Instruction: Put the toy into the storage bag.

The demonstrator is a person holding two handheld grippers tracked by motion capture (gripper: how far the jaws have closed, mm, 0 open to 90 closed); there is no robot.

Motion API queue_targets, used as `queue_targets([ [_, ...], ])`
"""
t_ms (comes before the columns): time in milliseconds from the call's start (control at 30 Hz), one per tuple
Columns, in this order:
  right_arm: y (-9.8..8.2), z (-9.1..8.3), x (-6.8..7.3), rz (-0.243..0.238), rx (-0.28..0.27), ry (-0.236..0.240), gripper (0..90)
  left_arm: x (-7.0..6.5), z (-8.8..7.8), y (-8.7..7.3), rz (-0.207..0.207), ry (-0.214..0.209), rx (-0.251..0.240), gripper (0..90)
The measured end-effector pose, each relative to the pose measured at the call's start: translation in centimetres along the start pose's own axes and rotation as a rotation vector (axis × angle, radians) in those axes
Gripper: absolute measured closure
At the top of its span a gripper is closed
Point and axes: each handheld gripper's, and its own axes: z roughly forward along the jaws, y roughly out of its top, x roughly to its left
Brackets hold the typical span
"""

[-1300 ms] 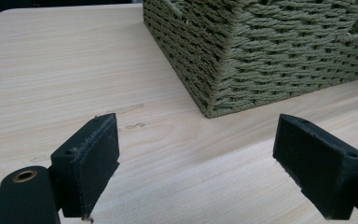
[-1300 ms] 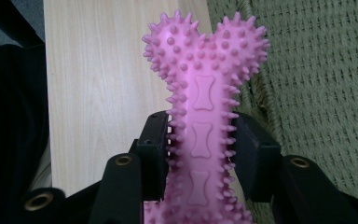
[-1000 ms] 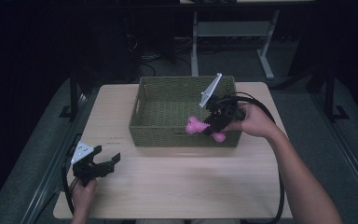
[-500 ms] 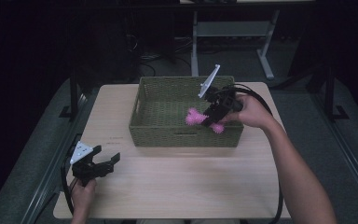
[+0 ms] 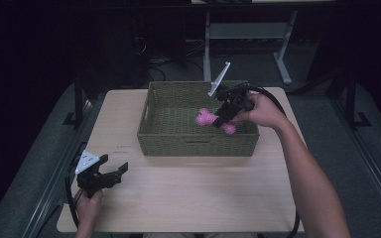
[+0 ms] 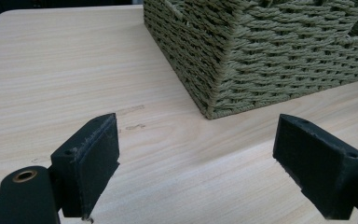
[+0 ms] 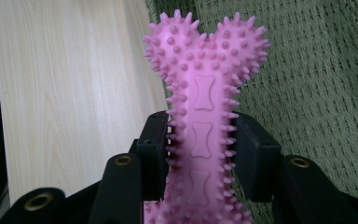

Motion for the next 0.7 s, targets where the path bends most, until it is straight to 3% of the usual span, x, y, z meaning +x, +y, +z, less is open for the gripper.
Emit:
queue_targets([
  [700,-0.1,1.4,-2.5,0.052,0.018,0.0,57.8,0.1,0.0,0.0,-0.004,0.001,0.003,13.8],
])
